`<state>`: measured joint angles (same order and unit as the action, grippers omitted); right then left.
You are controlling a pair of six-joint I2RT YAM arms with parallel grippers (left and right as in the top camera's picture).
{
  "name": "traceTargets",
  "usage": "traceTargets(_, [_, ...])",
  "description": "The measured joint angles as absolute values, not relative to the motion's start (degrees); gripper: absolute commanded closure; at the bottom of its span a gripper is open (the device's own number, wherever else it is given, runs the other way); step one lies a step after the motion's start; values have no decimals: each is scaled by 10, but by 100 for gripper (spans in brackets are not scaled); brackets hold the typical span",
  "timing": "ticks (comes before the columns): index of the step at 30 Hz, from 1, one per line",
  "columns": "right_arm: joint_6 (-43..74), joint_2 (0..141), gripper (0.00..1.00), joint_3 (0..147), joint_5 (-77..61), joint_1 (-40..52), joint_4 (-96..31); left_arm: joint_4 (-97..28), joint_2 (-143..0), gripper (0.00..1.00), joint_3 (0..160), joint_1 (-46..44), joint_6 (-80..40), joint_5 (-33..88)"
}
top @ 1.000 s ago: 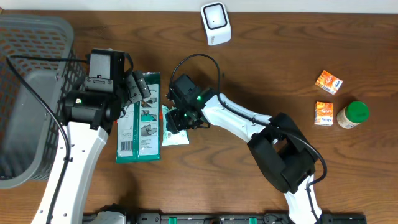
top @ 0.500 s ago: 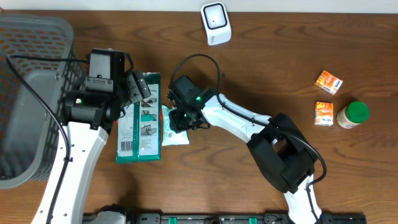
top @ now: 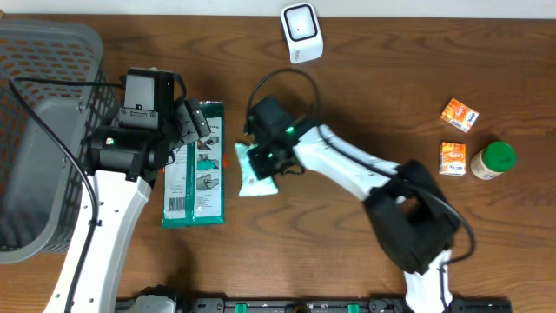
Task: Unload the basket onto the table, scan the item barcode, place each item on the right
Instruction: 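Grasp the light-green wipes pack with the right gripper and lift, then carry the wipes pack down toward the table's front edge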
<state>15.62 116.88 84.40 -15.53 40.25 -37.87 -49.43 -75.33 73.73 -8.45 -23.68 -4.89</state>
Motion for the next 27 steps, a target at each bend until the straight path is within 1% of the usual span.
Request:
traceTargets(5, [93, 1071, 99, 844, -135, 386, -400, -494, -753, 7, 737, -84, -237, -49])
traceTargets(10, [66, 1014, 99, 844, -88, 388, -448, -494, -753, 7, 737, -84, -237, -49])
traceTargets(14, [88, 1019, 99, 843, -54, 388, -502, -494, -753, 7, 737, -84, -237, -49])
traceTargets(18, [128, 1037, 99, 821, -44, 388, -490, -494, -753, 7, 737, -84, -237, -49])
traceTargets(19, [138, 1044, 99, 809, -44, 388, -480, -494, -753, 8, 737, -84, -237, -49])
traceTargets(21, [158, 1062, 95, 781, -42, 389, -453, -494, -753, 7, 737, -84, -237, -49])
traceTargets(22, [164, 1069, 90, 769, -41, 389, -443, -494, -753, 7, 737, -84, -237, -49])
traceTargets(25, [179, 1091, 84, 739, -45, 389, -423, -494, -753, 7, 737, -84, -236, -49])
traceTargets(26, [182, 1095, 83, 733, -44, 390, -417, -494, -753, 7, 737, -84, -235, -49])
traceTargets(27, [185, 1098, 91, 726, -45, 390, -412, -494, -753, 7, 737, -84, -235, -49])
